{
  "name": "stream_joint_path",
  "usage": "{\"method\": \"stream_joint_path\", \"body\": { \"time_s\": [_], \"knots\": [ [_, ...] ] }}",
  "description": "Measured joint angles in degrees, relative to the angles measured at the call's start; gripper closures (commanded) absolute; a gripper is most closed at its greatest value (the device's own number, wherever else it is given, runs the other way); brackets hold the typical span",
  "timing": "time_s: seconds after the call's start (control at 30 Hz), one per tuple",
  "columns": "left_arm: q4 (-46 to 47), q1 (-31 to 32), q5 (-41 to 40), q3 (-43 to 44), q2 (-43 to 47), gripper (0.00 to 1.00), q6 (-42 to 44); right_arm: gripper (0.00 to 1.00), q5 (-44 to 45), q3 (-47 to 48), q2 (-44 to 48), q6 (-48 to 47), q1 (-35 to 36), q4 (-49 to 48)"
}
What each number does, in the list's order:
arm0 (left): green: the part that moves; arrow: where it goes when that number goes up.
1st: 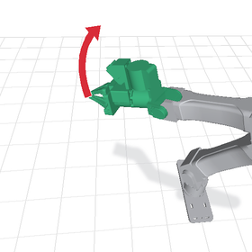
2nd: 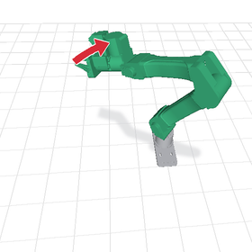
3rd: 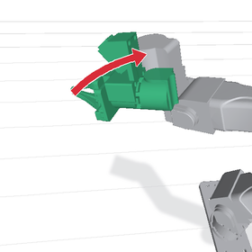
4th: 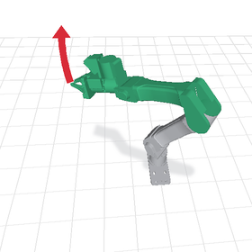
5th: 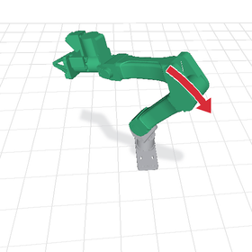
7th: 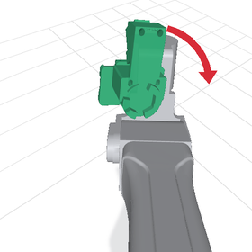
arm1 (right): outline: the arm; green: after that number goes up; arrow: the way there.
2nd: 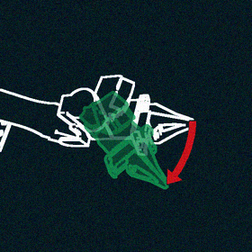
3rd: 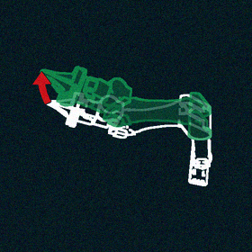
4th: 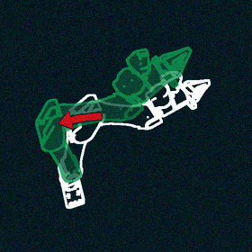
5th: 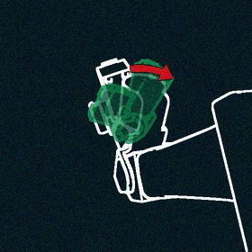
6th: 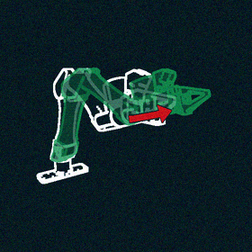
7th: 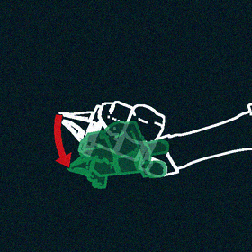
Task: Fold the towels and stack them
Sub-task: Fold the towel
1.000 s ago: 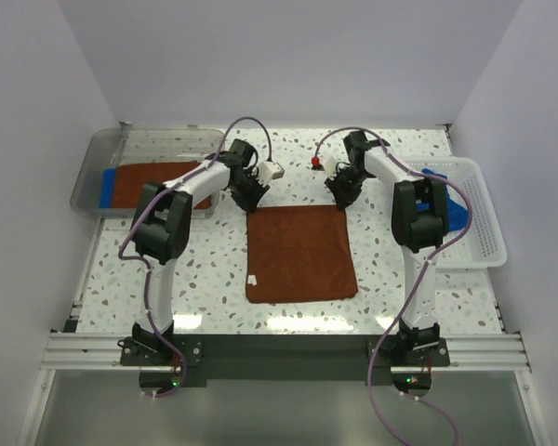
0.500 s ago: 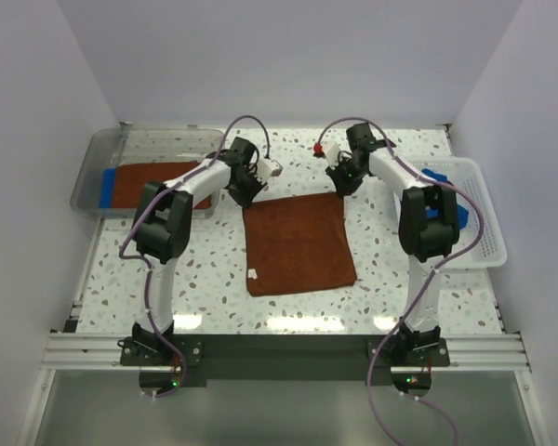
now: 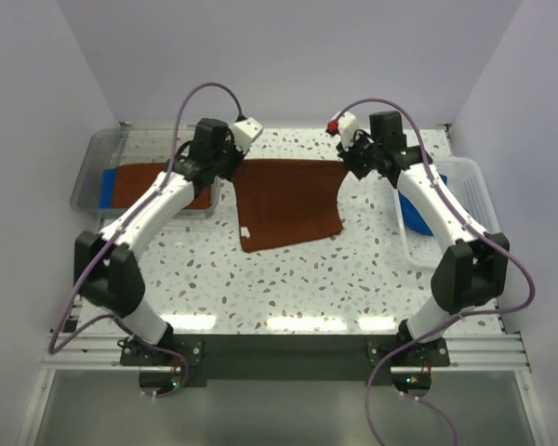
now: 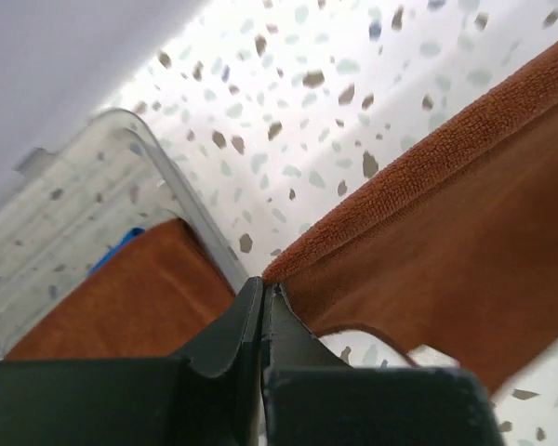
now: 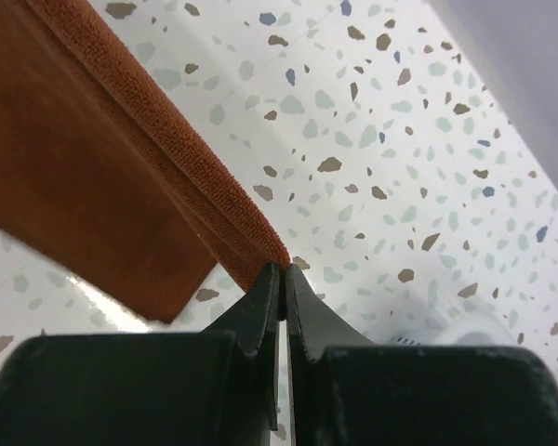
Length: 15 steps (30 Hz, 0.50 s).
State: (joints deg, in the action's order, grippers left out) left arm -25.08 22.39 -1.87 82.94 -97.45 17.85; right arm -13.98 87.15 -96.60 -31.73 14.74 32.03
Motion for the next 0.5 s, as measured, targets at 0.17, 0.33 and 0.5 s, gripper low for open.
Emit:
{"method": "stream_joint_path", "body": {
  "time_s": [0.17,0.33,0.5],
  "knots": [
    [4.5,3.3,-3.4,-6.6,16.0,1.00,-1.7,1.00,-0.2,-7.6,14.4,1.4,0.3,-2.4],
    [5.3,10.0,-8.8,-13.7,27.1,1.00,-2.6,1.00,-1.7,-15.3,30.2,2.9,0.3,-3.2],
    [4.1,14.1,-10.3,-17.6,36.0,1.00,-4.5,1.00,-4.3,-20.8,42.1,4.1,0.3,-2.2]
  ]
}}
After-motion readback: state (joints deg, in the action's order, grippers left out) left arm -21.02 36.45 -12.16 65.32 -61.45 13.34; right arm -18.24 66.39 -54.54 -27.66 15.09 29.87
